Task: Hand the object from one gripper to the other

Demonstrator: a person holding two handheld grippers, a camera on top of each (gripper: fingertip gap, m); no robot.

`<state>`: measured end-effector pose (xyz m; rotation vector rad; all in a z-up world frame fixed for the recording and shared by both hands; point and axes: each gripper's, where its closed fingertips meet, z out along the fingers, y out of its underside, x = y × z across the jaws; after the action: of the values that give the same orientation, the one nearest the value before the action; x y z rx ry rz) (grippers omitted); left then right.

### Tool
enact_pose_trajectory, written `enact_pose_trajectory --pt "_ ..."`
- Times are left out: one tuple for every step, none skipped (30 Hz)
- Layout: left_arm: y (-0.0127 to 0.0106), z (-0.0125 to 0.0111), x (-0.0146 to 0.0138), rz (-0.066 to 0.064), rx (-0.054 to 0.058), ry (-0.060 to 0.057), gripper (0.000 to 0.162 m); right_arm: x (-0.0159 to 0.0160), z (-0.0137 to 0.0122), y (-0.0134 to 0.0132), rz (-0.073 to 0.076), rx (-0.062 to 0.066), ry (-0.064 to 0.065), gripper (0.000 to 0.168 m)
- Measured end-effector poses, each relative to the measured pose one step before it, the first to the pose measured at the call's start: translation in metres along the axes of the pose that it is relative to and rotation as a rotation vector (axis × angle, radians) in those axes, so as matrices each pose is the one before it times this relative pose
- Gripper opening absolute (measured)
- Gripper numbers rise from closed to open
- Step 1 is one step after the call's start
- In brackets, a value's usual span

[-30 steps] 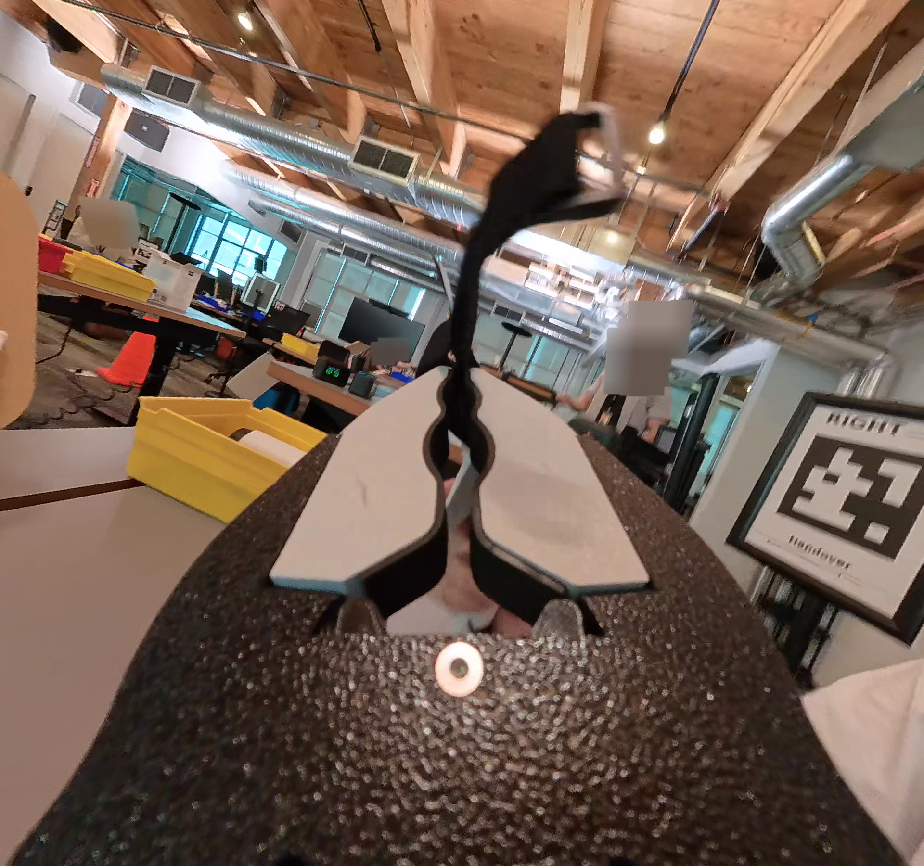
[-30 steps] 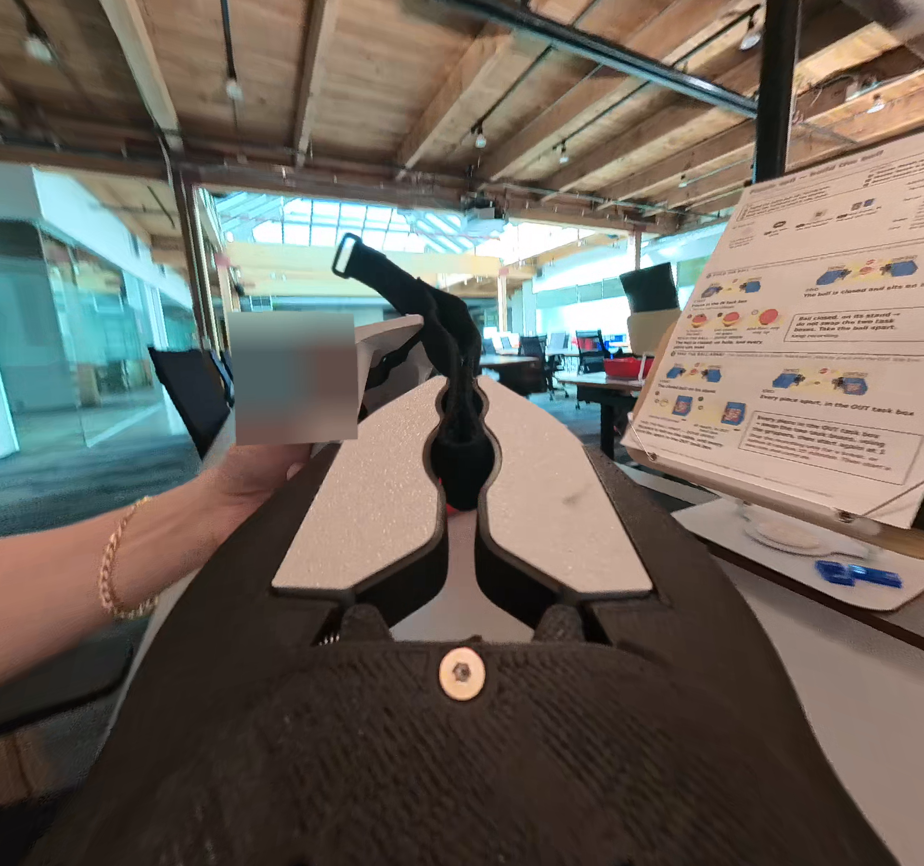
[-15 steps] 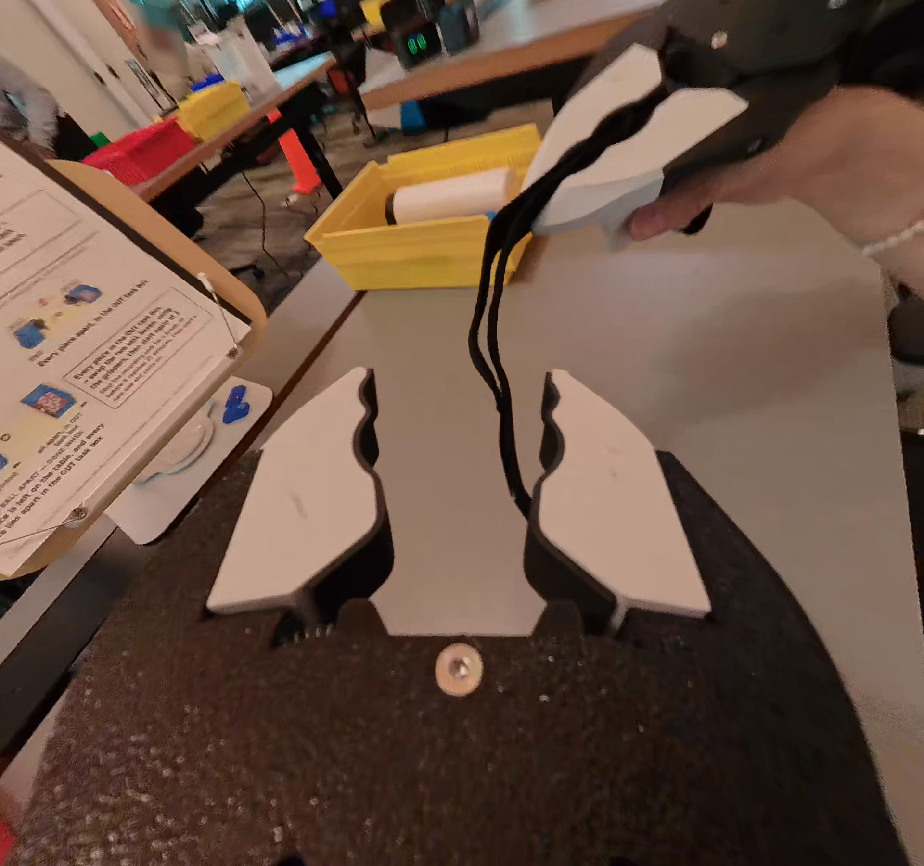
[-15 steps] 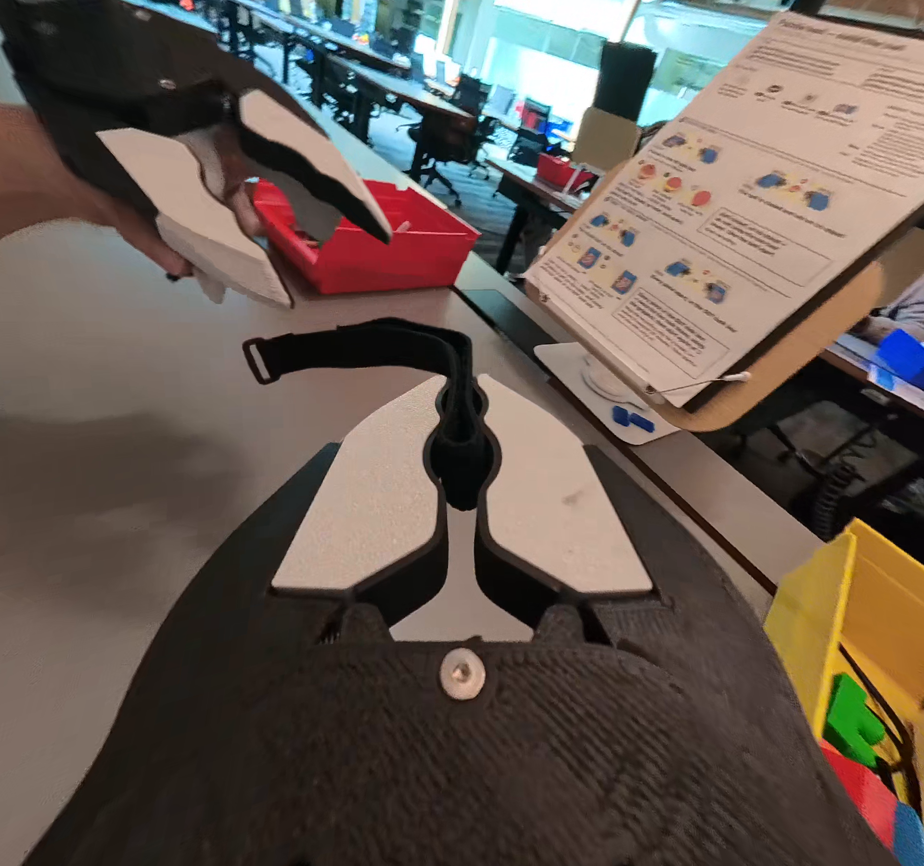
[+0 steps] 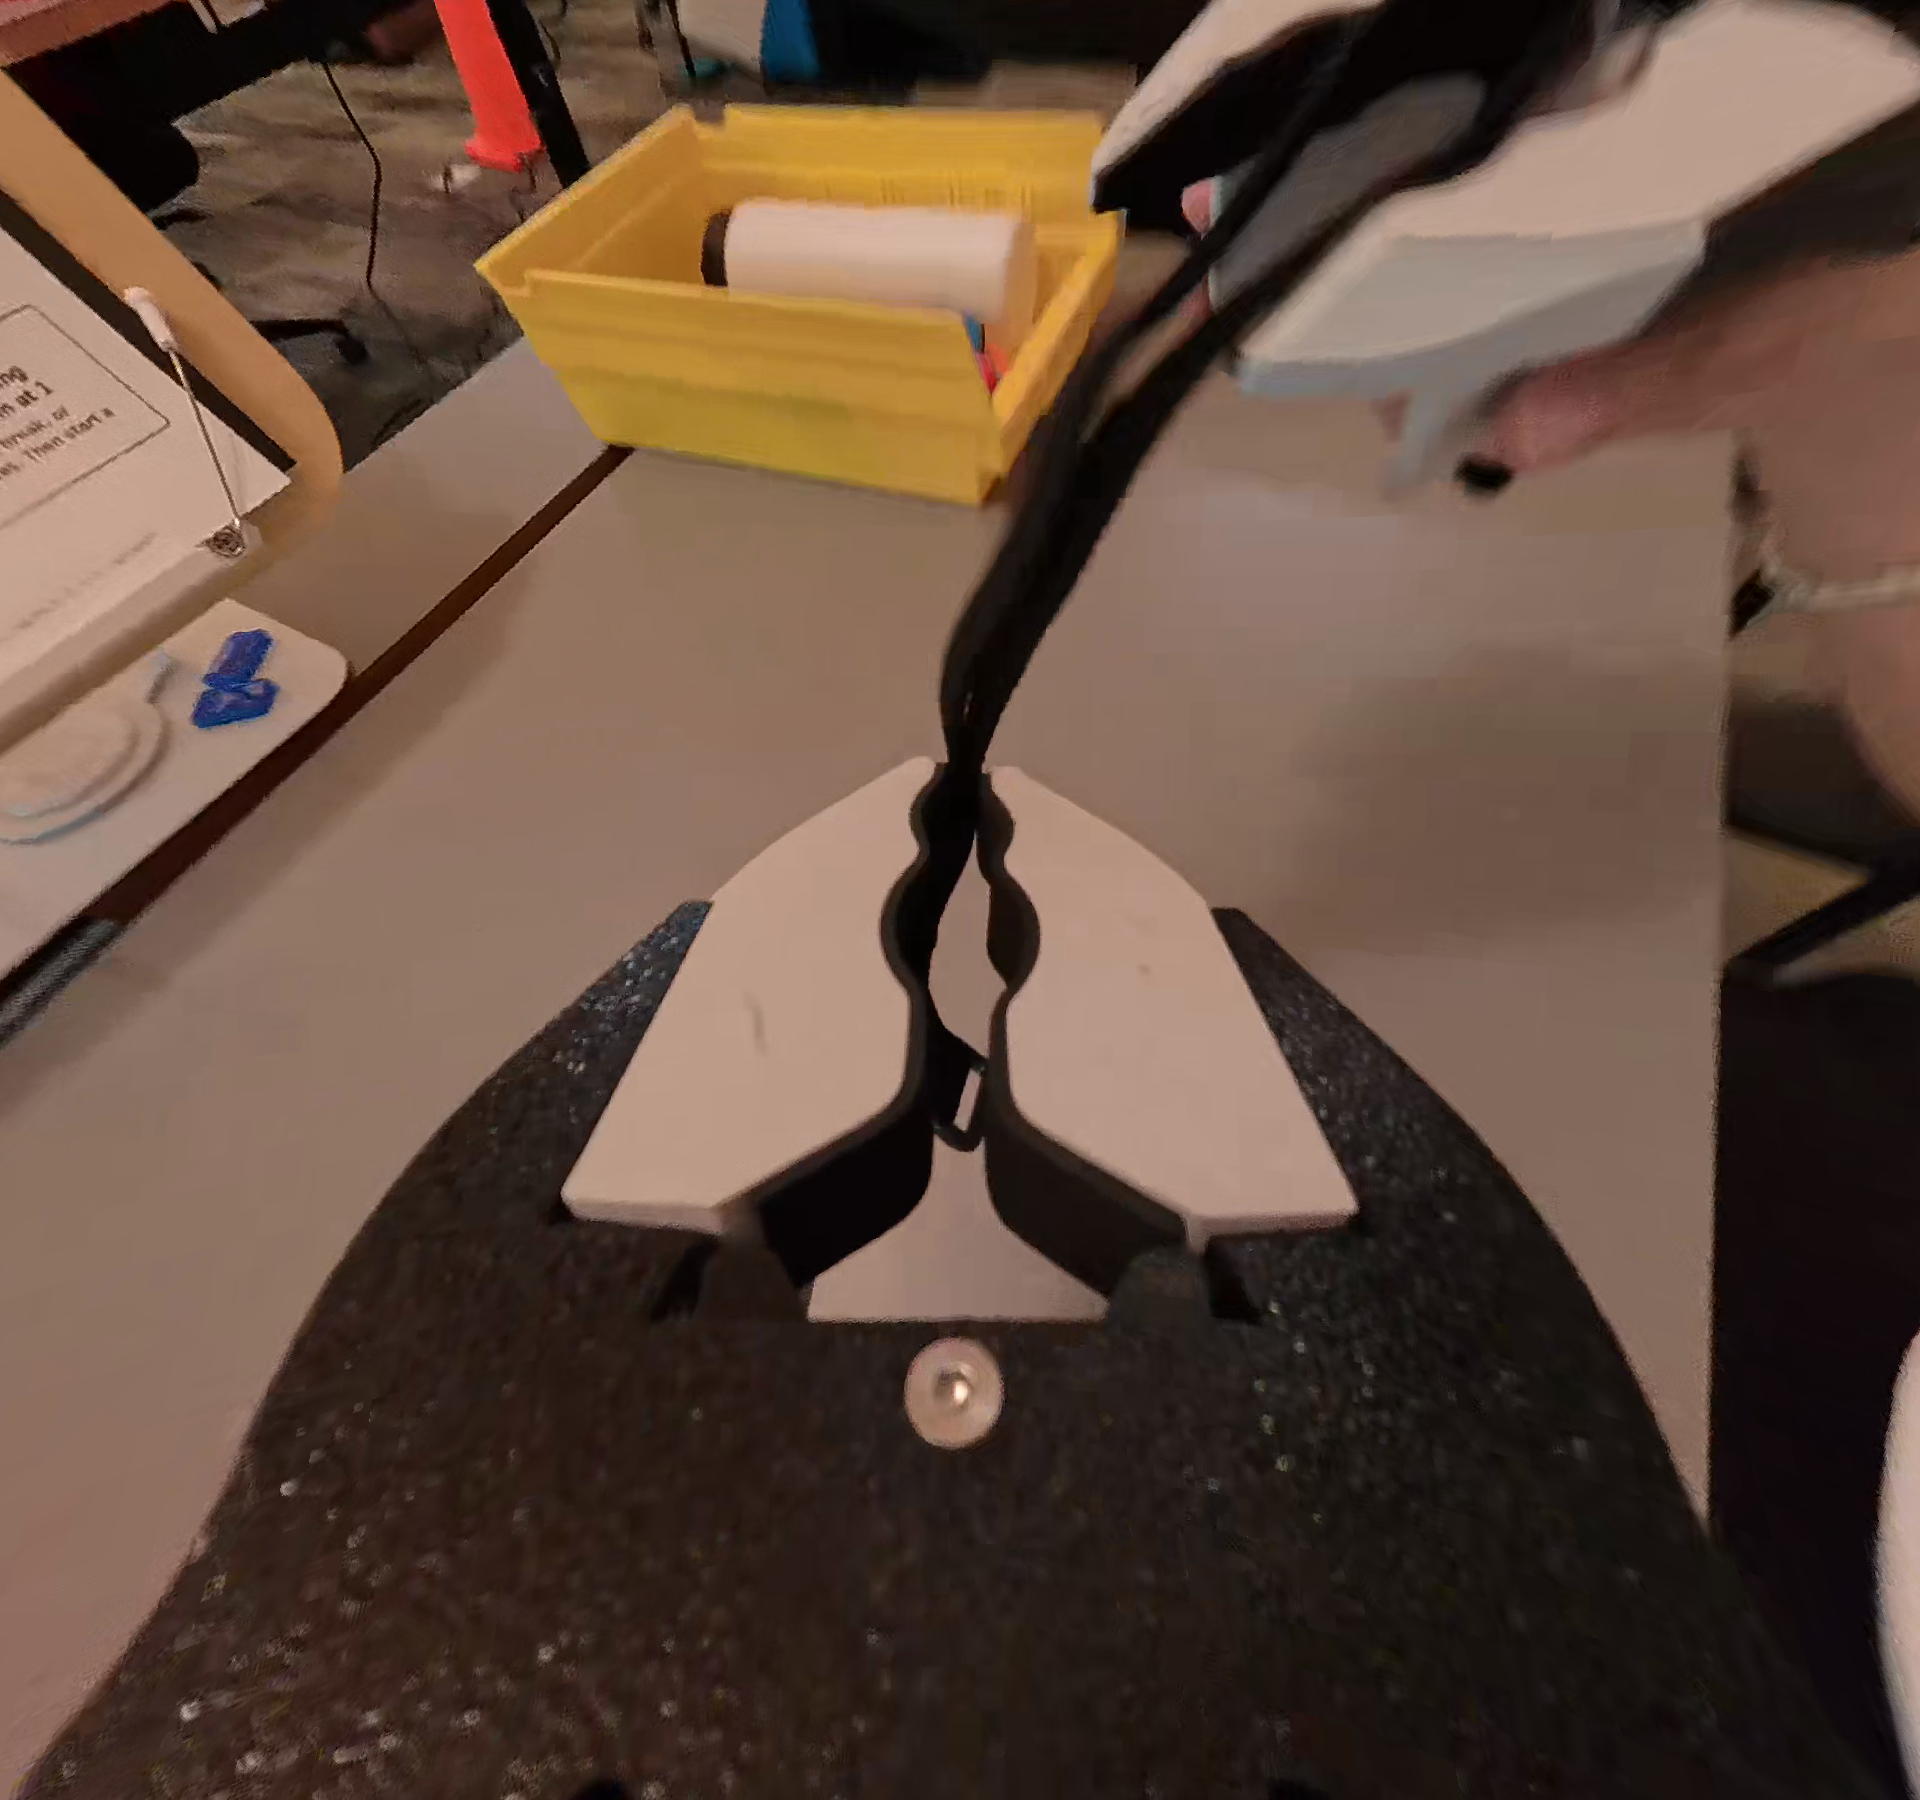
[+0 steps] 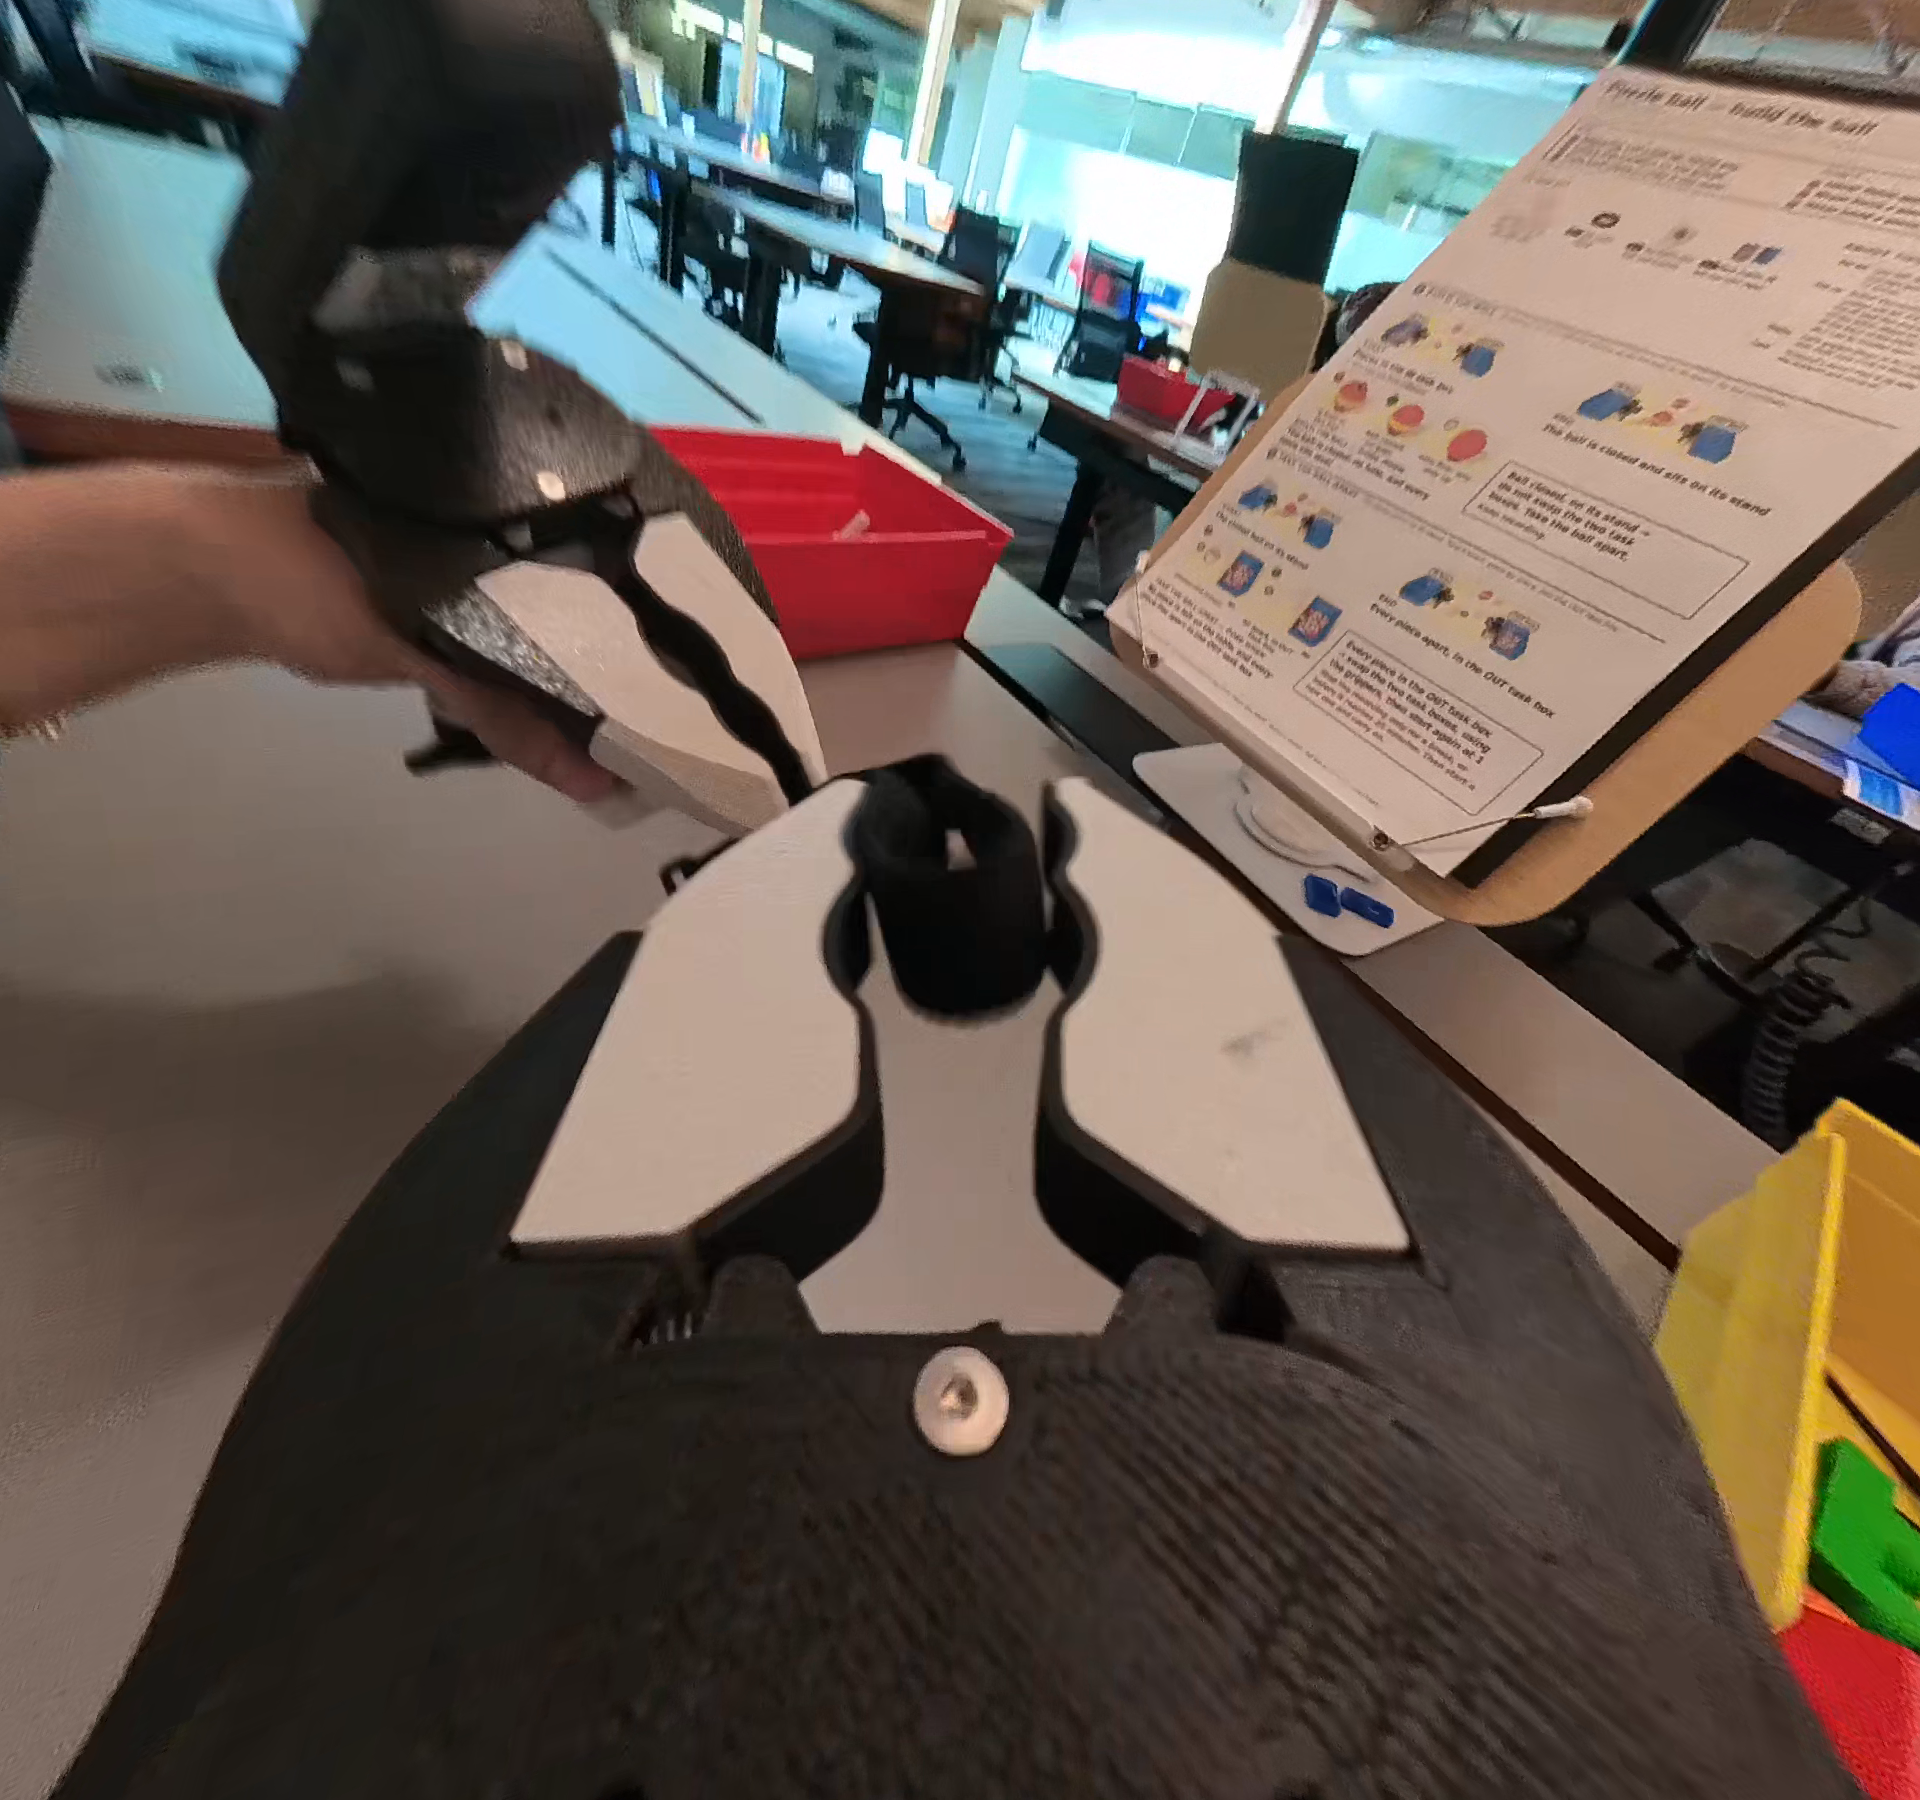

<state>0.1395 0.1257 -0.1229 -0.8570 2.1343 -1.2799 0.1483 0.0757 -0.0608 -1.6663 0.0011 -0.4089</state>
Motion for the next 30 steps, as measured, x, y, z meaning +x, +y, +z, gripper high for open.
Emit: enact_pose_trajectory --pt "-0.00451 -0.00067 -0.00262 -0.0619 0.0635 0.013 0.003 0.00266 -0.0011 -0.0037 0.0302 0.0272 0.0092 0.043" --pt "-0.00564 -0.00141 -0.00423 -0.0772 0.0716 0.0078 0.003 0.00389 -0.0009 -0.00254 0.0284 0.0247 0.0143 0.056" --pt "-0.00598 -0.00173 -0.00469 -0.0919 0.0711 0.0113 0.003 0.00381 -0.00062 -0.00131 0.0268 0.0208 0.0093 0.062" --pt "-0.00673 -0.00196 -0.00332 -0.0967 0.0736 0.0223 0.003 0.00391 -0.00061 -0.00077 0.0303 0.0183 0.0077 0.067" --pt "-0.0078 -0.00218 -0.00209 -0.0905 0.0789 0.026 0.003 0.00433 -0.00035 -0.00007 0.0342 0.0143 0.0102 0.073" --pt "-0.00769 -0.00198 -0.00025 -0.0746 0.0732 0.0305 0.003 0.00349 0.00006 0.00131 0.033 0.0045 0.0048 0.073" --pt "-0.005 -0.00104 0.00134 -0.0618 0.0488 0.0323 0.003 0.00093 0.00102 0.00281 0.0283 -0.0027 -0.0081 0.072" --pt "-0.002 0.00015 0.00196 -0.0477 0.025 0.028 0.003 -0.00193 0.00249 0.00447 0.0214 -0.0074 -0.0215 0.069" --pt "-0.00158 0.00088 0.00257 -0.0311 0.0212 0.0227 0.003 -0.00307 0.00398 0.00588 0.0215 -0.0143 -0.0211 0.066" --pt "-0.00195 0.00128 0.00395 -0.0179 0.0235 0.0247 0.003 -0.00471 0.00538 0.00633 0.0239 -0.0178 -0.0281 0.065" --pt "-0.00139 0.00169 0.00505 -0.0109 0.0153 0.0281 0.003 -0.00649 0.00605 0.00675 0.0293 -0.0202 -0.0388 0.063" --pt "-0.00072 0.00196 0.0042 -0.0045 0.0074 0.0204 0.003 -0.007 0.00618 0.00683 0.0334 -0.0201 -0.0437 0.059" --pt "-0.00093 0.00191 0.00283 0.0035 0.0043 0.0094 0.003 -0.00614 0.00597 0.00511 0.0307 -0.0092 -0.0395 0.055" --pt "-0.00095 0.00166 0.00235 0.0097 0.0033 0.0058 0.003 -0.00608 0.00537 0.00389 0.0232 -0.0006 -0.0385 0.052" --pt "-0.00096 0.00141 0.00253 0.0079 0.0006 0.0091 0.003 -0.00559 0.00484 0.00387 0.021 -0.0031 -0.0357 0.047" --pt "-0.00094 0.00114 0.00226 0.0012 -0.0002 0.0083 0.003 -0.00363 0.00419 0.00434 0.0158 -0.0111 -0.0233 0.037" --pt "-0.0013 0.00085 0.0018 -0.0014 0.0014 0.0069 0.003 -0.00172 0.00365 0.00407 0.0032 -0.0134 -0.0099 0.029" --pt "-0.00109 0.00034 0.0016 0.0015 0.0005 0.0072 0.003 0.00011 0.00275 0.00272 -0.0074 -0.0078 0.0051 0.021" --pt "-0.00057 -0.00001 0.00063 0.0056 -0.0039 0.0012 0.003 0.0004 0.00175 0.00086 -0.0146 0.0025 0.009 0.011" --pt "-0.00066 -0.00048 -0.00039 0.0085 -0.0022 -0.006 0.003 0.00124 0.00075 -0.00094 -0.0131 0.0119 0.0134 0.003" --pt "-0.00074 -0.00079 -0.00037 0.0064 -0.0002 -0.0045 0.003 -0.00005 0.00021 -0.00097 -0.0075 0.0073 -0.0006 0.003" --pt "-0.00044 -0.00088 0.00001 0.0017 -0.0013 -0.0015 0.004 -0.00276 0.00013 -0.00031 0.0038 -0.003 -0.023 0.002" --pt "-0.00089 -0.0011 -0.00027 -0.0017 0.0033 -0.0014 0.004 -0.00127 -0.00046 -0.00088 0.0087 -0.0038 -0.0144 0.002" --pt "-0.00123 -0.00097 0.00042 -0.0059 0.0053 0.0026 0.004 0.00237 -0.00117 -0.00173 -0.0042 0.0019 0.0146 0.002" --pt "-0.00023 -0.00048 0.00141 -0.0072 -0.0005 0.0092 0.004 0.00233 -0.00167 -0.00123 -0.0244 -0.0008 0.0184 0.002" --pt "0.00106 -0.00004 0.0015 -0.0043 -0.0088 0.0092 0.005 0.00275 -0.00206 0.00009 -0.0303 -0.0158 0.0246 0.002" --pt "0.00219 0.00008 0.00076 -0.0009 -0.0144 0.0019 0.008 0.00404 -0.00275 0.00108 -0.0324 -0.0316 0.0343 0.002" --pt "0.00295 -0.00009 -0.00058 0.0004 -0.0161 -0.009 0.014 0.00664 -0.00406 0.00141 -0.034 -0.0378 0.0518 0.002" --pt "0.00446 -0.00036 -0.00207 0.0015 -0.0236 -0.0171 0.027 0.00815 -0.00529 0.00255 -0.0292 -0.0467 0.0561 0.002" --pt "0.00683 -0.00087 -0.0028 0.0065 -0.0394 -0.0192 0.035 0.00857 -0.00629 0.00229 -0.0295 -0.0432 0.0522 0.002"
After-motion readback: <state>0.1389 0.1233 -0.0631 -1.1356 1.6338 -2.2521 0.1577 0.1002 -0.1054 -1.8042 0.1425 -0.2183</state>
